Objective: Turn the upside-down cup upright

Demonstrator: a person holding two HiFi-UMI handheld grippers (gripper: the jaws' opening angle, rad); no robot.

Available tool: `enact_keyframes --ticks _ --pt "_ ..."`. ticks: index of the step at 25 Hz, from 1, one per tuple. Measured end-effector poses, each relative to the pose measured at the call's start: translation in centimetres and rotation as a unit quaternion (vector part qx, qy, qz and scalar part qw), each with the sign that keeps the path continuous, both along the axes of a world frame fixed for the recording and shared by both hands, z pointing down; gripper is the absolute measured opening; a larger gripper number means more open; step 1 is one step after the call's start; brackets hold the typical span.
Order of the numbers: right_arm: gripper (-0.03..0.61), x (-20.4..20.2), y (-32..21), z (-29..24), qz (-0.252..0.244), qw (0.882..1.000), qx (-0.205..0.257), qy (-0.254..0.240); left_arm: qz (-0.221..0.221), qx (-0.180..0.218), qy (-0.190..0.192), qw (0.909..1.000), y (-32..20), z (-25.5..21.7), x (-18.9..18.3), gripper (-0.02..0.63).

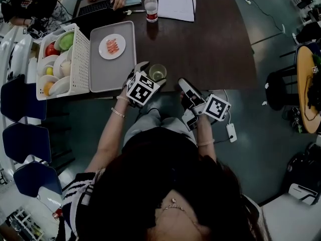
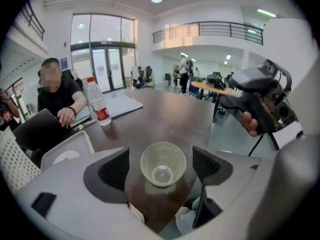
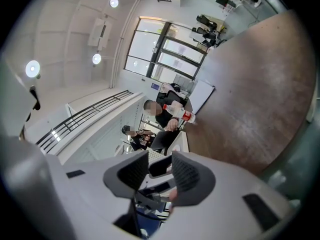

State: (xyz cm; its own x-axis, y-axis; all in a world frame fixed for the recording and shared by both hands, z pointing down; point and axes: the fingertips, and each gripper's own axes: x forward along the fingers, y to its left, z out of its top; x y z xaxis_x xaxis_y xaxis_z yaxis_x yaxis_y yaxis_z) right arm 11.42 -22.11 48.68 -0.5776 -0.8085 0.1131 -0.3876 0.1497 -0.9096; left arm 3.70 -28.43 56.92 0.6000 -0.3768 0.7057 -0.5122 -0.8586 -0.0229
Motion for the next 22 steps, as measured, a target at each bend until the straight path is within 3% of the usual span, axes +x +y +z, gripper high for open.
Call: enact_keyframes --ticks 5,9,12,22 --pt "0.13 0.1 -0.3 -0.5 0.013 0.999 0.013 0.031 -0.06 -0.019 0.102 0.9928 0.9 -4.3 -1.1 0.402" --pt "0.078 0.2 -0.4 -0.2 0.031 0.993 0.022 0.115 -0.096 -0.025 0.169 0.9807 1.7 -6.6 -2.2 0.398" --pt "0.057 -0.2 -0.5 -0.3 0.028 0.984 0.035 0.173 -0.141 0.002 0.184 0.9728 1.6 -7.5 -3.7 0.282" --pt "0.029 -1.4 -0.7 -0.8 0.019 0.963 0.053 0.264 -0.209 -0.009 0.231 0.9502 2.6 -8.2 -6.7 0.167"
